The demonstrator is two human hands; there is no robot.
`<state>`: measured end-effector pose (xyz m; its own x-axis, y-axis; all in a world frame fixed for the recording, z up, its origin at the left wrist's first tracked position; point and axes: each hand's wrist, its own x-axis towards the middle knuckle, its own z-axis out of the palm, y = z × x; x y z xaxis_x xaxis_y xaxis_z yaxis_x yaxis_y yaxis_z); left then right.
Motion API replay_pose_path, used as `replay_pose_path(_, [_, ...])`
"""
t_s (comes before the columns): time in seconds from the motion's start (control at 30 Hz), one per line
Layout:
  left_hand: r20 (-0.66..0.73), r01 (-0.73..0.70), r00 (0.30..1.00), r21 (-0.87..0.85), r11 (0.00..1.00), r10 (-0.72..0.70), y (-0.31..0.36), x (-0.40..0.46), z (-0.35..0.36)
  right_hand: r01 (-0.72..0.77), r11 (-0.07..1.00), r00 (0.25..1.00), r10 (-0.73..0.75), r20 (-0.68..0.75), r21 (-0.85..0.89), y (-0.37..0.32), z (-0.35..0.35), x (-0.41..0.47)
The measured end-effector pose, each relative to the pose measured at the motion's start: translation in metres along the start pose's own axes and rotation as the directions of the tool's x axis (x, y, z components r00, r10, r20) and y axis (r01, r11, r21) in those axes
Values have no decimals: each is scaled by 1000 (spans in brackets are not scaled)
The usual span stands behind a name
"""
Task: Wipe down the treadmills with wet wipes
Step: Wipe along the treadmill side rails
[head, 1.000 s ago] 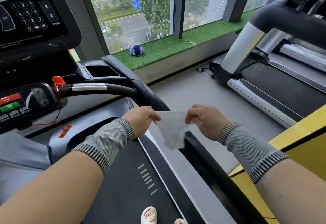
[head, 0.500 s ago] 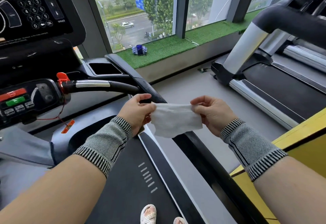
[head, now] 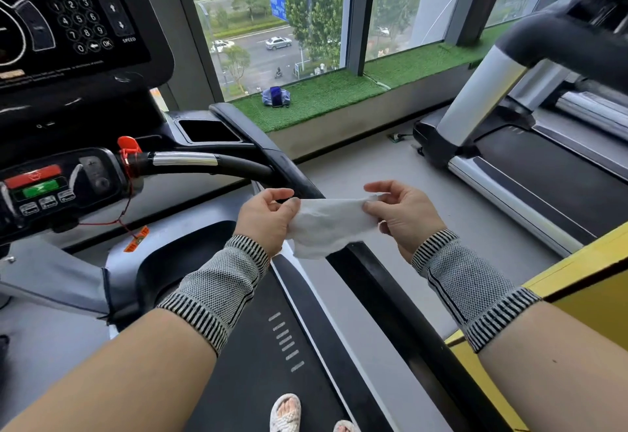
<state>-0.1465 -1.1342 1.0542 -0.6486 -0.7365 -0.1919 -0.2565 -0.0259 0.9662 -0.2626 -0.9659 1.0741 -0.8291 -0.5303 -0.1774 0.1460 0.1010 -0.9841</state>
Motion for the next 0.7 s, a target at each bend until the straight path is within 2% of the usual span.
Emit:
replay_pose_path(0.1, [-128,77,990,171,982,-55,-1,2,-3,126,960,992,-123,27,-250,-6,2,4])
replay_pose_path(0.17, [-103,276,959,141,951,-264,1,-2,-1,253,897,967,-230,106,-362,-13,8,4])
replay_pose_path(0.23, [103,497,863,16,868,-495,7,-10,1,371,855,925,-305,227,-361,-20,16,1])
replay_pose_path(0.27, [220,573,803,-29,819,-555,8,-11,2,429,828,896,-339,286,-361,-22,19,-1])
replay_pose_path(0.33, [397,664,711,-107,740,-580,8,-10,4,508,775,849,-377,372,-375,-21,20,-7])
replay_pose_path(0.43, [532,726,650,-221,652,-543,5,-7,7,513,749,838,-333,431,-419,-20,10,-19])
replay_pose_path(0.5, [559,727,654,-278,627,-510,3,-9,11,497,737,849,-303,433,-458,-17,1,-26])
replay_pose_path(0.57, [536,689,700,-332,644,-472,3,-11,14,485,738,858,-297,420,-469,-13,-7,-28])
replay_pose_path(0.7, [479,651,748,-395,648,-460,6,-12,16,392,821,903,-258,345,-414,-7,-20,-23])
